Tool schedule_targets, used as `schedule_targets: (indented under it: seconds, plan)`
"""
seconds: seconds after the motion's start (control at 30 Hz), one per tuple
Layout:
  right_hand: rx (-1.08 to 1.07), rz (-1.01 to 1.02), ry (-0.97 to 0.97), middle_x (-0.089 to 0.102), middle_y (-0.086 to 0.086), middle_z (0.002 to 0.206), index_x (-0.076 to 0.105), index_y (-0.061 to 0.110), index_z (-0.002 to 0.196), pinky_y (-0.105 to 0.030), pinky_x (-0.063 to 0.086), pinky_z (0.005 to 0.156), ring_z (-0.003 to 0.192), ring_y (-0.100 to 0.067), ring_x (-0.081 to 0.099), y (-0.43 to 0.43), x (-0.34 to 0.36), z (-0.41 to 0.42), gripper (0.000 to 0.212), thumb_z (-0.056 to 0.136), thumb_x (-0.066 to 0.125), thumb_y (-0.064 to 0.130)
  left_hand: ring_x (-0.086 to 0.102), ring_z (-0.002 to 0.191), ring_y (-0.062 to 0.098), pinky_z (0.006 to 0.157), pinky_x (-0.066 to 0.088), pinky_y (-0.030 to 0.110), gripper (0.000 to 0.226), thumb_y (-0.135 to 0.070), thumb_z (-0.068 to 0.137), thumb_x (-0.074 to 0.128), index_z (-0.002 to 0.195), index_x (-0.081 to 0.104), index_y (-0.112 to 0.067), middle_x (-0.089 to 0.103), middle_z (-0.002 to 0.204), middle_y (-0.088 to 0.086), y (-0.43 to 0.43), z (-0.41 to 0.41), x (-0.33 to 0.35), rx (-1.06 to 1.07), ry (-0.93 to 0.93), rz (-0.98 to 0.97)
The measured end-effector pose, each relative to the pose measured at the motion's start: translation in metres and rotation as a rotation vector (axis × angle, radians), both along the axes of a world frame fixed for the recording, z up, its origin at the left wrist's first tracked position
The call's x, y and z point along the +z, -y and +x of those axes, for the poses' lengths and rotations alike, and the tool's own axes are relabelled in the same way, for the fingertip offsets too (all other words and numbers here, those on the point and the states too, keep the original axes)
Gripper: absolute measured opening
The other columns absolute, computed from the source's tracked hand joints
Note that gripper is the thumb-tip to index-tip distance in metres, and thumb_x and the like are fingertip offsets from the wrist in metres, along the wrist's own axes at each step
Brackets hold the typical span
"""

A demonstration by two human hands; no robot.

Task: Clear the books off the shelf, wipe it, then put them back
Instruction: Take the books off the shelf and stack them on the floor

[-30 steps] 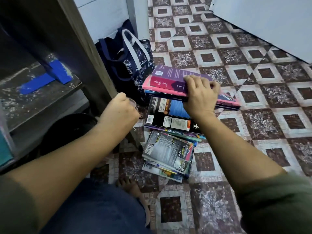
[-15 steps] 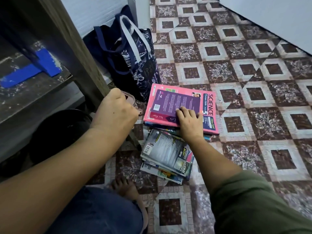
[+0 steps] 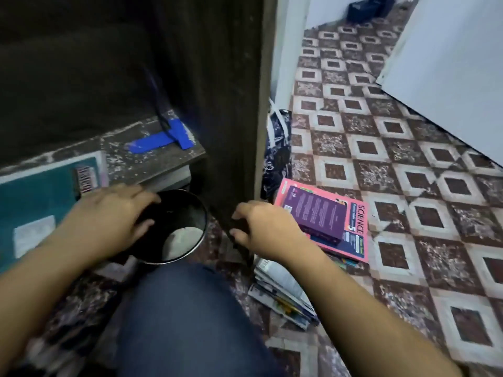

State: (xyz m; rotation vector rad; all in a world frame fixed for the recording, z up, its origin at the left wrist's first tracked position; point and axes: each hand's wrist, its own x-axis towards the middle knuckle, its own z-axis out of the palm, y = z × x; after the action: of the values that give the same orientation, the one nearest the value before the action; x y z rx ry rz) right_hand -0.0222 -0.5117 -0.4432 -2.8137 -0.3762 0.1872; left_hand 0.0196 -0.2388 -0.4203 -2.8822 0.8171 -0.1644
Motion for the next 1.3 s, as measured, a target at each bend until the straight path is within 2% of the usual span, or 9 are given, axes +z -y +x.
schedule_targets:
  seconds: [0.07, 0.17, 0.3, 0.47, 0.7, 0.87, 1.03, 1.2, 1.3]
  plan:
    - [0.116, 0.013, 0.081, 0.062, -0.003, 0.116, 0.058, 0.022, 0.119, -0.037, 0.047, 0.086, 0.108, -0.027, 0.059, -0.047, 0.028, 0.007, 0.036, 0.088, 0.058, 0.041, 0.064, 0.086, 0.036, 0.069, 0.056, 0.046, 0.059, -0.033, 0.059, 0.089, 0.109, 0.065, -0.014, 0.066, 0.095, 0.012, -0.049, -0.007, 0.008, 0.282, -0.066, 0.039]
    - [0.231, 0.022, 0.162, 0.063, -0.005, 0.119, 0.058, 0.021, 0.12, -0.035, 0.045, 0.084, 0.111, -0.028, 0.058, -0.116, 0.059, 0.026, 0.037, 0.088, 0.059, 0.04, 0.053, 0.113, 0.037, 0.091, 0.049, 0.045, 0.078, -0.045, 0.069, 0.079, 0.135, 0.047, -0.019, 0.056, 0.123, 0.014, -0.11, -0.019, 0.008, 0.652, -0.16, 0.015]
    - [0.29, 0.014, 0.113, 0.062, -0.008, 0.121, 0.057, 0.021, 0.123, -0.034, 0.046, 0.083, 0.111, -0.029, 0.059, -0.203, 0.07, 0.053, 0.038, 0.087, 0.063, 0.033, 0.048, 0.12, 0.039, 0.1, 0.044, 0.042, 0.088, -0.046, 0.066, 0.082, 0.138, 0.041, -0.016, 0.049, 0.125, 0.019, -0.163, -0.029, -0.007, 0.863, -0.261, -0.075]
    - [0.346, -0.048, 0.01, 0.057, -0.009, 0.123, 0.057, 0.018, 0.123, -0.038, 0.048, 0.091, 0.114, -0.031, 0.057, -0.277, 0.02, 0.062, 0.039, 0.086, 0.065, 0.025, 0.043, 0.126, 0.032, 0.1, 0.042, 0.042, 0.083, -0.04, 0.068, 0.083, 0.139, 0.043, -0.021, 0.043, 0.132, 0.011, -0.202, -0.046, -0.039, 0.823, -0.219, -0.178]
    - [0.406, -0.166, 0.051, 0.038, -0.007, 0.139, 0.04, 0.025, 0.138, -0.043, 0.04, 0.102, 0.128, -0.029, 0.038, -0.304, -0.018, 0.076, 0.086, 0.065, 0.083, 0.039, 0.046, 0.125, 0.027, 0.099, 0.044, 0.041, 0.078, -0.024, 0.071, 0.08, 0.139, 0.042, -0.027, 0.039, 0.137, 0.002, -0.219, -0.052, -0.06, 0.715, -0.134, -0.314]
    - [0.372, -0.193, 0.046, 0.036, -0.007, 0.138, 0.032, 0.028, 0.142, -0.046, 0.037, 0.104, 0.127, -0.031, 0.035, -0.318, -0.023, 0.079, 0.071, 0.082, 0.069, 0.023, 0.042, 0.133, 0.017, 0.106, 0.038, 0.033, 0.071, -0.016, 0.079, 0.069, 0.141, 0.044, -0.037, 0.038, 0.148, -0.007, -0.232, -0.05, -0.059, 0.74, -0.179, -0.433]
    - [0.435, -0.166, -0.177, 0.017, -0.003, 0.161, 0.026, 0.037, 0.15, -0.041, 0.022, 0.119, 0.145, -0.025, 0.023, -0.309, -0.002, 0.09, 0.075, 0.086, 0.064, 0.026, 0.028, 0.142, 0.011, 0.117, 0.02, 0.027, 0.064, -0.011, 0.086, 0.059, 0.142, 0.044, -0.039, 0.029, 0.156, -0.01, -0.24, -0.046, -0.046, 0.731, -0.303, -0.524]
    - [0.464, -0.133, -0.288, 0.013, 0.009, 0.161, 0.027, 0.045, 0.148, -0.035, 0.018, 0.118, 0.146, -0.021, 0.023, -0.299, 0.01, 0.096, 0.066, 0.092, 0.061, 0.041, 0.035, 0.139, 0.014, 0.116, 0.024, 0.029, 0.06, -0.023, 0.086, 0.065, 0.141, 0.045, -0.033, 0.036, 0.153, -0.006, -0.235, -0.046, -0.041, 0.72, -0.254, -0.49]
    - [0.444, -0.088, -0.309, 0.032, 0.014, 0.154, 0.038, 0.049, 0.142, -0.032, 0.031, 0.112, 0.137, -0.018, 0.039, -0.297, 0.011, 0.101, 0.056, 0.09, 0.06, 0.051, 0.045, 0.131, 0.018, 0.112, 0.034, 0.035, 0.065, -0.031, 0.079, 0.074, 0.138, 0.047, -0.033, 0.046, 0.145, -0.007, -0.229, -0.045, -0.043, 0.721, -0.168, -0.407]
